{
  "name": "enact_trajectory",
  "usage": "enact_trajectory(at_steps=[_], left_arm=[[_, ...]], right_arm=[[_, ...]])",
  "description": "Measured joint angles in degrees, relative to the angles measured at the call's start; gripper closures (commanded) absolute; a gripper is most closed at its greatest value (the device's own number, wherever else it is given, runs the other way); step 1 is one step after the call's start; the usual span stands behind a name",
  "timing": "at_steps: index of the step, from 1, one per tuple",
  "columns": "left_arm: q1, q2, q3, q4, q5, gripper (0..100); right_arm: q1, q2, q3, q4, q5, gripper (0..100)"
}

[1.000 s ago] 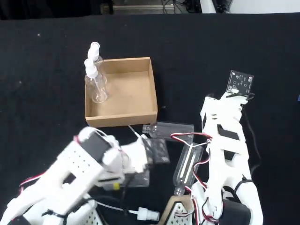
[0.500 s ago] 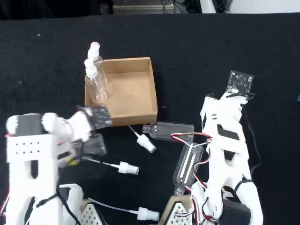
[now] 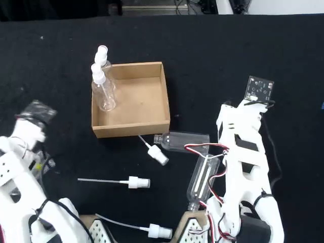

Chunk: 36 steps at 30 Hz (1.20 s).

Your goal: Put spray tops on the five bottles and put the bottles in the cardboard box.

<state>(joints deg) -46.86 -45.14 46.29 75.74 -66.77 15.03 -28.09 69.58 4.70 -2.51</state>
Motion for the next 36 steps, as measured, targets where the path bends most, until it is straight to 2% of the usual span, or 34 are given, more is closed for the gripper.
enact_trajectory(at_steps=[3,6,10,13,22,25,28,32,36], left_arm=[[-3.3,0.1,3.5,-10.4,10.9,84],[-5.4,0.1,3.6,-13.8,18.1,84],[-6.7,0.1,2.3,-11.3,22.2,84],[-8.4,0.1,0.3,-6.1,27.9,84],[-11.0,0.1,0.4,6.1,48.6,69],[-13.2,0.1,3.2,5.5,56.2,67],[-14.7,0.1,7.7,1.3,63.6,67],[-15.2,-1.1,13.7,-7.3,66.6,67],[-17.8,-1.4,15.8,-9.1,68.0,67]], right_arm=[[-0.1,0.0,0.0,0.0,0.0,89.9],[0.0,0.0,0.0,0.0,0.0,89.9],[-0.2,0.0,0.0,0.0,0.0,89.9],[-0.2,0.0,0.0,0.0,0.0,89.9],[-0.2,0.0,0.0,0.0,0.0,89.9],[-0.2,0.0,0.0,0.0,0.0,89.9],[-0.2,0.0,0.0,0.0,0.0,89.9],[-0.2,0.0,0.0,0.0,0.0,89.9],[-0.2,0.0,0.0,0.0,0.0,89.9]])
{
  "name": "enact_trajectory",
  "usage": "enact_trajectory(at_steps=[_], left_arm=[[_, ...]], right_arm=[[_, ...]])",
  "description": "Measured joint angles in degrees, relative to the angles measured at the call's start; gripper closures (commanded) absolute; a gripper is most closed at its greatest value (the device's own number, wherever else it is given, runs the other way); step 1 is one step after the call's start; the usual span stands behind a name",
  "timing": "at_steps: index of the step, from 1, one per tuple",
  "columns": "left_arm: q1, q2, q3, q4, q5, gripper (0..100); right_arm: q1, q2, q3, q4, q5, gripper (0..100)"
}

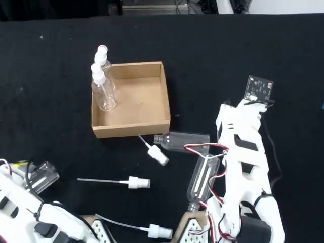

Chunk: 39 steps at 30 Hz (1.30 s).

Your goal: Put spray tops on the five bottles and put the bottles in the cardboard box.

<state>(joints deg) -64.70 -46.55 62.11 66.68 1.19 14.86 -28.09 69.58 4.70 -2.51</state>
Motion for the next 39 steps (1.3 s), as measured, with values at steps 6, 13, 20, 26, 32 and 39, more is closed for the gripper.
enact_trajectory(at_steps=[6,13,20,26,32,39], left_arm=[[-0.9,0.9,3.8,0.3,6.9,67],[1.4,0.7,-2.3,0.9,13.9,67],[2.7,0.7,-5.8,12.0,14.5,67],[5.7,0.8,-4.8,13.4,14.8,67],[10.9,0.0,-0.6,5.0,19.6,67],[19.3,0.6,-0.4,4.3,27.3,67]], right_arm=[[0.0,0.0,0.0,0.0,0.0,89.9],[0.0,0.0,0.0,0.0,0.0,89.9],[0.0,0.0,0.0,0.0,0.0,89.9],[0.0,0.0,0.0,0.0,0.0,89.9],[0.0,0.0,0.0,0.0,0.0,89.9],[0.0,0.0,0.0,0.0,0.0,89.9]])
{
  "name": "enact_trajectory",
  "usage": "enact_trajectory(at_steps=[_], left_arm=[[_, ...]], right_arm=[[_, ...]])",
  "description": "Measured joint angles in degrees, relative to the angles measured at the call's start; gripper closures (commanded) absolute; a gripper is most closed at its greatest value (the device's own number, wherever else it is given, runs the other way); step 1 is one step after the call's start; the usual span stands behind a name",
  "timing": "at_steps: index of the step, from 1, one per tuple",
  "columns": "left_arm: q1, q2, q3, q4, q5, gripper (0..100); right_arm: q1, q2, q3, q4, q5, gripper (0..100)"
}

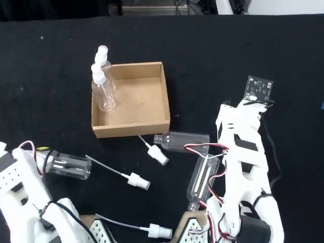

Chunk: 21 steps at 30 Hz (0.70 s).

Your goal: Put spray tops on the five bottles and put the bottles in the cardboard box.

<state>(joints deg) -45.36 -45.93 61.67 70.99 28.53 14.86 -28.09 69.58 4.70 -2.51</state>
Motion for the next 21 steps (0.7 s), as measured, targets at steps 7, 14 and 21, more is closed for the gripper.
enact_trajectory(at_steps=[7,14,21], left_arm=[[2.9,0.1,0.0,-3.0,4.2,67],[2.8,0.1,0.0,-5.2,4.5,67],[3.1,0.2,1.5,-5.3,4.1,67]], right_arm=[[0.0,0.0,0.0,0.0,0.0,89.9],[0.0,0.0,0.0,0.0,0.0,89.9],[-0.3,0.0,0.0,0.0,0.0,89.9]])
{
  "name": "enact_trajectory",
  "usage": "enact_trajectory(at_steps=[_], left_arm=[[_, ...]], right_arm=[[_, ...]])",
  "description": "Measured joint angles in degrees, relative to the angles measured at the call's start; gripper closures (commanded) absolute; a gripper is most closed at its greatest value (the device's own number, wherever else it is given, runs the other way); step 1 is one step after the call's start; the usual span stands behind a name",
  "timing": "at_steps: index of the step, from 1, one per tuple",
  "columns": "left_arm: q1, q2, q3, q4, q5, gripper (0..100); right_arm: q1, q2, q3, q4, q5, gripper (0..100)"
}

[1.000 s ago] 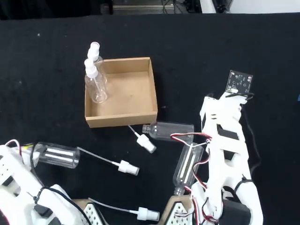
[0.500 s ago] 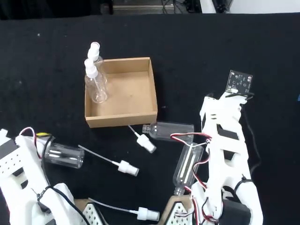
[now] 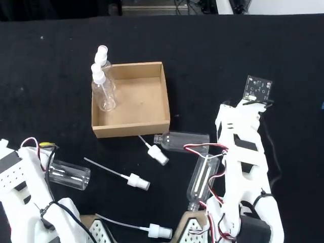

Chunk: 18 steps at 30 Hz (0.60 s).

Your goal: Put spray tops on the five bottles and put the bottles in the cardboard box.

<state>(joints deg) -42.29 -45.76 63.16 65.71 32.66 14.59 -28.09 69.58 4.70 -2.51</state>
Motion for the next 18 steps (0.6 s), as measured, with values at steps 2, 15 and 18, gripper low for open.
enact_trajectory(at_steps=[2,15,18], left_arm=[[0.0,0.0,0.0,1.8,-0.8,67],[0.0,0.0,4.2,-0.8,-1.8,68],[0.0,0.0,7.1,-4.0,-1.8,72]], right_arm=[[0.1,0.0,0.0,0.0,0.0,89.9],[0.1,0.0,0.0,0.0,0.0,89.9],[0.1,0.0,0.0,0.0,0.0,89.9]])
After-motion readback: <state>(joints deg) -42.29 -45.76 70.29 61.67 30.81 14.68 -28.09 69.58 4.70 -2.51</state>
